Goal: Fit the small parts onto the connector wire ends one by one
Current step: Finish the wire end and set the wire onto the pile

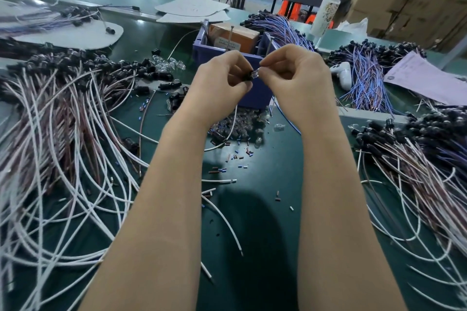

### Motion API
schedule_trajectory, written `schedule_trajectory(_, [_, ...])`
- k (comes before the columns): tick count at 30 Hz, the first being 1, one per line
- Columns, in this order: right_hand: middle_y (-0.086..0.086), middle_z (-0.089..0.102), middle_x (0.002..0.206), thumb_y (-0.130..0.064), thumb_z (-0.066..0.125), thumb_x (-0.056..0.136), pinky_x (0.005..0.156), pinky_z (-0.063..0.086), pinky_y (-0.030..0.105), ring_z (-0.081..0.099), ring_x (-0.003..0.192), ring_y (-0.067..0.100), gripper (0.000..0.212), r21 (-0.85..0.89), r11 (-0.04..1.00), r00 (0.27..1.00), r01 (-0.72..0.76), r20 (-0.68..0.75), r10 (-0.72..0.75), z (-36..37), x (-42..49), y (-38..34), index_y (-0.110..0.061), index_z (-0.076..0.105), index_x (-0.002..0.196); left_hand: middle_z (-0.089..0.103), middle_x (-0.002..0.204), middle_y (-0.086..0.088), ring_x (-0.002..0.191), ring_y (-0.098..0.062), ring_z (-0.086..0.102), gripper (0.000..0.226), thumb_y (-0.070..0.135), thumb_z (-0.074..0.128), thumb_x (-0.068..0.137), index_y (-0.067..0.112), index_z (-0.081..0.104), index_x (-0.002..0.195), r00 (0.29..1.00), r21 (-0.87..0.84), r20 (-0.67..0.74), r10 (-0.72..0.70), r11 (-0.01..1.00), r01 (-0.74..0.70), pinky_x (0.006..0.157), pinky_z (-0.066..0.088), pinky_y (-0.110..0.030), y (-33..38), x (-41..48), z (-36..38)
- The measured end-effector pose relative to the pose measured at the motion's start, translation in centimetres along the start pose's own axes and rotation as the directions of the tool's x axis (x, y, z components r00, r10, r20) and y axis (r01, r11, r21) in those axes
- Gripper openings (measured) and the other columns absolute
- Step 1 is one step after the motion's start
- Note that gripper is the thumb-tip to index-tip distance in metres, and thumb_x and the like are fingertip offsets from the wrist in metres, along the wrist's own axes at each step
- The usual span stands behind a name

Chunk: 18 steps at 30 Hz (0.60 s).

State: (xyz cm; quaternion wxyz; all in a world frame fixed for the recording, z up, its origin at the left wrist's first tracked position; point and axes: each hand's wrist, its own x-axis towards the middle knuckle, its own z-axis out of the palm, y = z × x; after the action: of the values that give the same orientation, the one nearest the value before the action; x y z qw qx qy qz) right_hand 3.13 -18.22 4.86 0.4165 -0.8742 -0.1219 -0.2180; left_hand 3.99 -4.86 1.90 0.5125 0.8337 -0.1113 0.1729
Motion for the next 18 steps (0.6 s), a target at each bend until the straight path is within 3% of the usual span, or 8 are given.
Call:
schedule_trajectory(8, [-0.009,0.064,0.072,-0.012,0.068,0.082,0.069,0.048,0.014,0.060,0.068,0.003,0.007,-0.036,0.999,1.000,0.009,0.006,-0.009,-0.3,0.1,0.3,-0.019,0.069,0.082,0.063,0.080,0.008,0.073,-0.002,0.057,0.009,0.015,0.067,0.086,0.021,0.065,0.093,0.998,0.073,0.038,0.043,0.996,-0.045,0.069,0.042,-0.007,0.4,-0.2,0.2])
schedule_trajectory(13, [-0.001,0.068,0.073,-0.013,0.066,0.087,0.075,0.055,0.030,0.063,0.071,0.012,0.014,0.327,0.939,0.991,-0.111,-0.038,0.130,-0.1,0.1,1.0,-0.023,0.067,0.076,0.070,0.086,0.006,0.082,-0.006,0.063,0.010,0.023,0.067,0.087,0.020,0.067,0.097,0.998,0.004,-0.019,0.055,0.998,-0.055,0.082,0.048,-0.017,0.7,-0.4,0.0])
schedule_trajectory(15, [-0.002,0.067,0.069,-0.011,0.065,0.088,0.070,0.054,0.025,0.061,0.066,0.010,0.016,0.428,0.891,0.982,-0.152,-0.035,0.184,0.2,0.1,1.2,-0.022,0.067,0.076,0.069,0.079,0.009,0.082,-0.009,0.064,0.008,0.030,0.065,0.088,0.024,0.065,0.095,0.999,0.032,-0.013,0.048,0.998,-0.047,0.087,0.047,-0.027,0.7,-0.4,0.0])
schedule_trajectory(18, [-0.004,0.065,0.063,-0.009,0.065,0.088,0.063,0.051,0.019,0.059,0.061,0.007,0.016,0.536,0.812,0.965,-0.232,0.020,0.262,0.6,0.2,1.5,-0.018,0.066,0.075,0.068,0.075,0.007,0.079,-0.013,0.063,0.006,0.029,0.065,0.088,0.024,0.064,0.091,0.999,0.053,0.006,0.047,0.997,-0.047,0.082,0.047,-0.028,0.7,-0.5,0.1])
